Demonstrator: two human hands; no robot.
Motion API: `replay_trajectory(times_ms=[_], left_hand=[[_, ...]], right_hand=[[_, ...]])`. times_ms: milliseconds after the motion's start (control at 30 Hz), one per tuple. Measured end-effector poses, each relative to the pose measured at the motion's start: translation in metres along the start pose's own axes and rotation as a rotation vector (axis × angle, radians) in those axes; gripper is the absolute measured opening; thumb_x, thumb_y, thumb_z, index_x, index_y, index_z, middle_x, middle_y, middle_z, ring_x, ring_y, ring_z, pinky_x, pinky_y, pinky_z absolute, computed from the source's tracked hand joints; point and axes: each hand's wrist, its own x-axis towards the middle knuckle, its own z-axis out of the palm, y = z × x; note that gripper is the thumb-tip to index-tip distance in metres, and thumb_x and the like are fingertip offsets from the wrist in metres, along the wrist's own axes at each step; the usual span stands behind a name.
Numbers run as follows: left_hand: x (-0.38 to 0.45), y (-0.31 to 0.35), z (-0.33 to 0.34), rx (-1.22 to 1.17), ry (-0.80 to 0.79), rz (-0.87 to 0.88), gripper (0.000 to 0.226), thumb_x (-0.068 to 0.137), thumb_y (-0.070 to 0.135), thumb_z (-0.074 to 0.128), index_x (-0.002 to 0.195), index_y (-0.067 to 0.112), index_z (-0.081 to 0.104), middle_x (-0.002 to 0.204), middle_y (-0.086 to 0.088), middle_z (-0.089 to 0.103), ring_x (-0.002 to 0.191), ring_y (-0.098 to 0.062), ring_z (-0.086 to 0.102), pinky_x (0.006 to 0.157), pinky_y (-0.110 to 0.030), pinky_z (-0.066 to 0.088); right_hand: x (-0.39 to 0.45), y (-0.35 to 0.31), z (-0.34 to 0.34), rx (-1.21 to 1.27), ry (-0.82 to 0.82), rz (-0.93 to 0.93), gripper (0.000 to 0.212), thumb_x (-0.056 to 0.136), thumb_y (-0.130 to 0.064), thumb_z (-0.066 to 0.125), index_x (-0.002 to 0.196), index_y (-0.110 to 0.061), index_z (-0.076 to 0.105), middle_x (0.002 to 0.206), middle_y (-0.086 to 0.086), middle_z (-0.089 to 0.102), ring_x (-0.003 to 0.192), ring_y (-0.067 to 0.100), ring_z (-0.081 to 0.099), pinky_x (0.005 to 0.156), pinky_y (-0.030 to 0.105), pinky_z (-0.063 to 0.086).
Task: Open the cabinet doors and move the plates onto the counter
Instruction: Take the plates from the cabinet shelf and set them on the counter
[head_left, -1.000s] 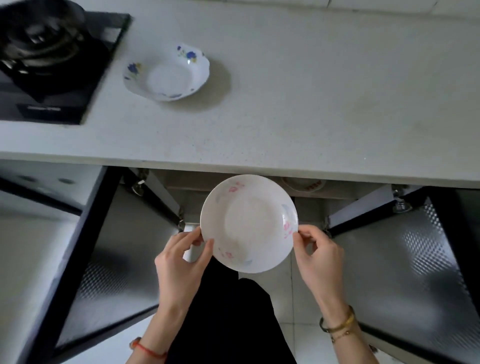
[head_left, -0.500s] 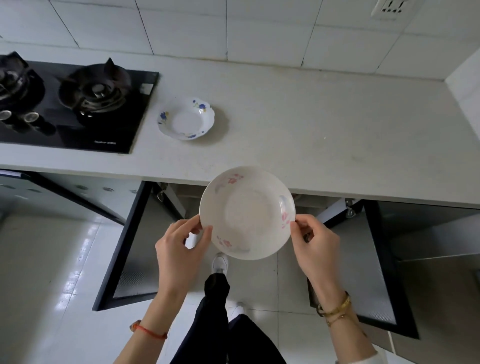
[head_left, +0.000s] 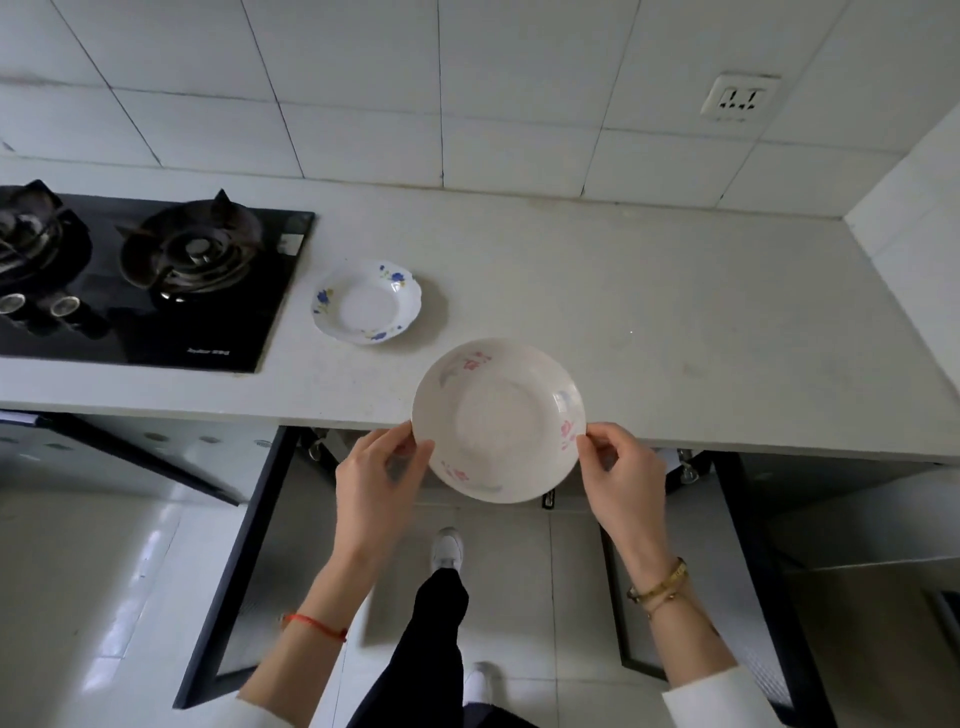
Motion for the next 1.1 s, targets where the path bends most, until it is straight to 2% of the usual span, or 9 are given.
replay_trajectory(times_ms=[100, 200, 333, 433, 533, 633, 767, 967, 1100], left_hand=[[0.039, -0.005, 0.011, -0.003, -0.035, -0.02, 0.018, 0.089, 0.028, 0.066, 0.106, 0.026, 0.072, 0.083, 0.016, 0.062, 0.078, -0.004, 0.062, 0.067, -0.006, 0.043], [0.082, -0.009, 0.021, 0.007, -0.062, 0.018, 0.018, 0.089, 0.025, 0.065, 0.106, 0.025, 0.072, 0.082, 0.013, 0.063, 0.081, -0.006, 0.06, 0.068, -0.011, 0.041], [0.138, -0.014, 0.032, 0.031, -0.08, 0.026, 0.015, 0.088, 0.023, 0.067, 0.101, 0.021, 0.074, 0.081, 0.009, 0.065, 0.078, -0.007, 0.059, 0.067, -0.012, 0.04], [0.173, -0.019, 0.04, 0.026, -0.09, 0.022, 0.014, 0.086, 0.02, 0.069, 0.099, 0.019, 0.075, 0.078, 0.008, 0.066, 0.073, -0.005, 0.059, 0.066, -0.011, 0.04], [0.201, -0.025, 0.049, 0.027, -0.107, -0.01, 0.016, 0.087, 0.02, 0.069, 0.101, 0.018, 0.075, 0.08, 0.006, 0.066, 0.072, -0.01, 0.058, 0.068, -0.016, 0.044], [0.222, -0.032, 0.059, 0.041, -0.111, -0.058, 0.016, 0.087, 0.02, 0.069, 0.101, 0.017, 0.076, 0.08, 0.006, 0.064, 0.071, -0.013, 0.058, 0.066, -0.012, 0.039], [0.242, -0.039, 0.073, 0.051, -0.125, -0.12, 0.015, 0.087, 0.018, 0.069, 0.099, 0.015, 0.076, 0.079, 0.006, 0.063, 0.072, -0.017, 0.059, 0.068, -0.022, 0.046], [0.257, -0.05, 0.095, 0.096, -0.149, -0.213, 0.013, 0.086, 0.017, 0.069, 0.095, 0.013, 0.076, 0.078, 0.003, 0.063, 0.073, -0.017, 0.058, 0.064, -0.014, 0.037], [0.261, -0.055, 0.109, 0.123, -0.146, -0.271, 0.013, 0.084, 0.017, 0.07, 0.094, 0.013, 0.076, 0.077, 0.003, 0.063, 0.07, -0.015, 0.055, 0.063, -0.021, 0.037]], right_hand=[[0.034, -0.003, 0.016, -0.006, 0.013, 0.019, 0.009, 0.089, -0.013, 0.062, 0.087, -0.017, 0.069, 0.076, -0.01, 0.068, 0.071, 0.0, 0.062, 0.061, 0.009, 0.045], [0.07, -0.007, 0.034, -0.023, 0.028, 0.032, 0.008, 0.089, -0.013, 0.062, 0.09, -0.014, 0.07, 0.078, -0.007, 0.068, 0.072, 0.0, 0.061, 0.062, 0.002, 0.042], [0.117, -0.011, 0.056, -0.035, 0.041, 0.078, 0.009, 0.09, -0.013, 0.062, 0.088, -0.013, 0.071, 0.078, -0.004, 0.07, 0.071, 0.009, 0.063, 0.062, 0.01, 0.043], [0.147, -0.015, 0.072, -0.039, 0.048, 0.108, 0.011, 0.089, -0.012, 0.06, 0.084, -0.013, 0.07, 0.075, -0.004, 0.069, 0.069, 0.008, 0.062, 0.06, 0.01, 0.043], [0.172, -0.017, 0.088, -0.035, 0.043, 0.139, 0.012, 0.088, -0.01, 0.06, 0.082, -0.01, 0.07, 0.074, -0.002, 0.07, 0.069, 0.013, 0.063, 0.063, 0.025, 0.05], [0.193, -0.016, 0.102, -0.043, 0.019, 0.168, 0.013, 0.087, -0.009, 0.059, 0.078, -0.009, 0.068, 0.07, 0.001, 0.068, 0.067, 0.018, 0.063, 0.063, 0.034, 0.052], [0.215, -0.01, 0.119, -0.052, -0.024, 0.21, 0.016, 0.088, -0.008, 0.057, 0.074, -0.007, 0.065, 0.067, 0.005, 0.066, 0.066, 0.025, 0.062, 0.059, 0.035, 0.051], [0.237, 0.005, 0.134, -0.092, -0.074, 0.249, 0.016, 0.088, -0.008, 0.058, 0.075, -0.005, 0.066, 0.068, 0.008, 0.066, 0.067, 0.027, 0.063, 0.062, 0.042, 0.053], [0.249, 0.015, 0.139, -0.111, -0.111, 0.277, 0.017, 0.088, -0.009, 0.059, 0.074, -0.003, 0.066, 0.067, 0.009, 0.067, 0.067, 0.029, 0.064, 0.063, 0.041, 0.053]])
